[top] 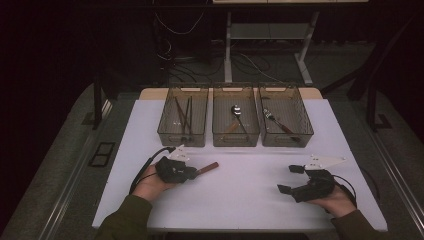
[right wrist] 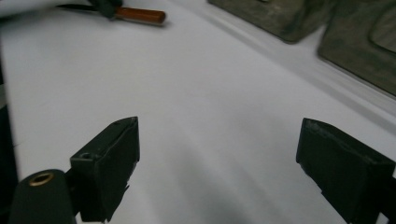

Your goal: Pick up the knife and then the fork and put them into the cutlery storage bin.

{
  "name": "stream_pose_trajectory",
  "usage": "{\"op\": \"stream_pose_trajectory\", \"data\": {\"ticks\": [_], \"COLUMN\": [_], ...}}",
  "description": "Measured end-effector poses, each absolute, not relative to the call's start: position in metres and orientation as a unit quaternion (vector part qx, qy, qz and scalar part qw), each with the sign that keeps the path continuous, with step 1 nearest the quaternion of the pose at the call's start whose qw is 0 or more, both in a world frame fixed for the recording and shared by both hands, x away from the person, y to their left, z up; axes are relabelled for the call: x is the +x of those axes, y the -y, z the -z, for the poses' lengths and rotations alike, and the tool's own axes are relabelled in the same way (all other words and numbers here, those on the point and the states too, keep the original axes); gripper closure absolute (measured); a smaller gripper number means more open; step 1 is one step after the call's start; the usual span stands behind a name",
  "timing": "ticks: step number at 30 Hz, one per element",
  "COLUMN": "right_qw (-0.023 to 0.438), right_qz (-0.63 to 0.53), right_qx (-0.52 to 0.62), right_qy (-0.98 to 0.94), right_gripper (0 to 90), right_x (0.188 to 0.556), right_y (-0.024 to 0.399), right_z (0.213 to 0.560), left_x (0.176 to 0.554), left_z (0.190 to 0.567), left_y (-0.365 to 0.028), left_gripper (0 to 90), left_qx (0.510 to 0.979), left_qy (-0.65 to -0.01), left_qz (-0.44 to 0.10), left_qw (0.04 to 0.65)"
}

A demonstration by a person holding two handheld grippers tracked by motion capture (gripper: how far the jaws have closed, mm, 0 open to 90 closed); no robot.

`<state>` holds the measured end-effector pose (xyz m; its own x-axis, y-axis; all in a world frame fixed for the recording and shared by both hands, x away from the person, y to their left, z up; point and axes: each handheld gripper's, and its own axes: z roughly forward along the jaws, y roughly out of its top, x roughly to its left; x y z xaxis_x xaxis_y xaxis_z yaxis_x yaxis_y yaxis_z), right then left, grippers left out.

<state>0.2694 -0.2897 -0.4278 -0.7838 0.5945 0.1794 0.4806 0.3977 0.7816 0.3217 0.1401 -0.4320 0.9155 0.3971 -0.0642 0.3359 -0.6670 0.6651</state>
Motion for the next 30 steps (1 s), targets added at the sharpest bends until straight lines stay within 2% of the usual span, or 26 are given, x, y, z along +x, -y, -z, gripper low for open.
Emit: {"op": "stream_pose_trajectory", "data": {"ticks": [8,18,20,30], "right_qw": [0.037,0.031,0.027,0.012], "right_qz": [-0.429,-0.397,-0.392,-0.380], "right_qx": [0.264,0.215,0.203,0.153], "right_qy": [-0.863,-0.892,-0.897,-0.912], "right_gripper": [14.9,15.3,19.0,19.5], "right_x": [0.270,0.272,0.272,0.282], "right_y": [0.272,0.251,0.246,0.221], "right_z": [0.421,0.414,0.412,0.405], "left_x": [0.306,0.290,0.290,0.290], "left_z": [0.422,0.411,0.409,0.399], "left_y": [-0.114,-0.077,-0.071,-0.039], "left_gripper": [77.0,77.0,77.0,76.9], "left_qx": [0.923,0.931,0.933,0.935], "left_qy": [-0.141,-0.062,-0.042,0.001], "left_qz": [-0.022,0.008,0.008,0.028], "left_qw": [0.357,0.360,0.357,0.352]}}
